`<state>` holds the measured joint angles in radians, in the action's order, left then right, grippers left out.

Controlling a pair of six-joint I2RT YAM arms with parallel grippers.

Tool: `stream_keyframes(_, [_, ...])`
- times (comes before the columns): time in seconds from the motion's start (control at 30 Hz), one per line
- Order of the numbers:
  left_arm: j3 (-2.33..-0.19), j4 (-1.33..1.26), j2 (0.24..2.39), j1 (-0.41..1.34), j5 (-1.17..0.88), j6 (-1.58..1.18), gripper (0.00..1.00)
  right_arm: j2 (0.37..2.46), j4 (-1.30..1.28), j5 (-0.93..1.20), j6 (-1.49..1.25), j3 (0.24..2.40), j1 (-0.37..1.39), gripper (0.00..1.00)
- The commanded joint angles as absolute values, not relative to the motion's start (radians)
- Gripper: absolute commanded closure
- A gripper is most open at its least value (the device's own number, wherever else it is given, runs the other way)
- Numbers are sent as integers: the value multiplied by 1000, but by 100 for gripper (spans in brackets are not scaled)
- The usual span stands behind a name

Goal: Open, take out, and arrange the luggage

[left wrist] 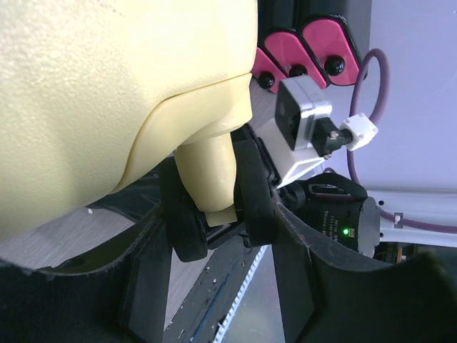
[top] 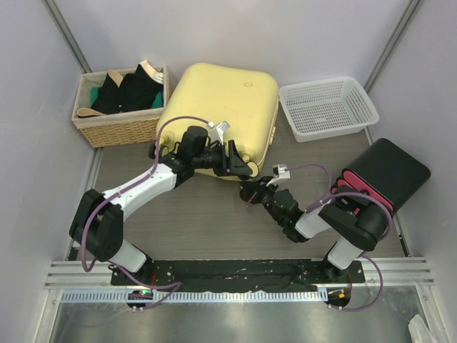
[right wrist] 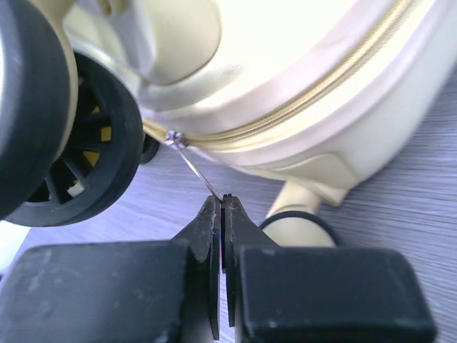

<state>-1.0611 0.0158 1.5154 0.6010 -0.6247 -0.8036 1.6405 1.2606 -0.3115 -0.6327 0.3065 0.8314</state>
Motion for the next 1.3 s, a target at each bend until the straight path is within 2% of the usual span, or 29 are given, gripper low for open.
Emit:
stream_keyframes(0.0, [-1080, -78, 1473, 589, -742, -788, 100, 1546, 1543, -486, -580, 293, 819, 99])
stream_keyframes(0.23, [-1092, -51, 1468, 569, -735, -755, 100, 1511, 1482, -428, -545, 290, 821, 99])
stream_keyframes(0.33, [-1127, 42, 1444, 546, -687, -694, 100, 1525, 1471, -388, -560, 290, 821, 99])
stream_keyframes(0.4, [-1152, 150, 1408, 534, -611, -599, 95, 1529, 1470, -361, -566, 284, 819, 99])
stream_keyframes(0.43, [-1178, 187, 1393, 516, -580, -565, 91, 1528, 1468, -356, -572, 278, 819, 99])
stream_keyframes(0.47, [-1187, 249, 1376, 505, -554, -502, 77, 1523, 1462, -353, -572, 275, 818, 99])
stream_keyframes(0.53, [-1192, 288, 1319, 464, -464, -450, 59, 1505, 1451, -351, -565, 272, 818, 99])
stream_keyframes(0.57, [-1189, 314, 1299, 447, -436, -408, 43, 1496, 1433, -350, -560, 272, 818, 99])
stream_keyframes(0.63, [-1181, 337, 1238, 392, -359, -377, 29, 1479, 1410, -345, -549, 275, 818, 99])
stream_keyframes(0.67, [-1177, 348, 1217, 370, -341, -368, 18, 1467, 1393, -344, -543, 276, 818, 99])
stream_keyframes(0.73, [-1172, 351, 1168, 316, -315, -328, 10, 1457, 1382, -334, -543, 276, 816, 99])
stream_keyframes(0.77, [-1173, 363, 1155, 304, -305, -313, 1, 1457, 1379, -328, -540, 276, 818, 99])
stream_keyframes(0.9, [-1184, 408, 1117, 239, -275, -210, 0, 1465, 1370, -302, -551, 273, 818, 95])
stream_keyframes(0.93, [-1183, 420, 1115, 230, -214, -148, 0, 1468, 1359, -292, -554, 276, 818, 94])
stream_keyframes(1.03, [-1170, 504, 1143, 167, -143, -54, 0, 1486, 1362, -270, -572, 278, 818, 84])
stream_keyframes(1.2, [-1197, 592, 1238, 100, -47, 26, 0, 1502, 1362, -223, -586, 284, 818, 56])
stream_keyframes(1.23, [-1195, 591, 1244, 91, -60, 31, 0, 1503, 1355, -215, -589, 290, 818, 39])
stream_keyframes(1.27, [-1192, 591, 1250, 84, -64, 31, 0, 1506, 1347, -204, -589, 294, 818, 18])
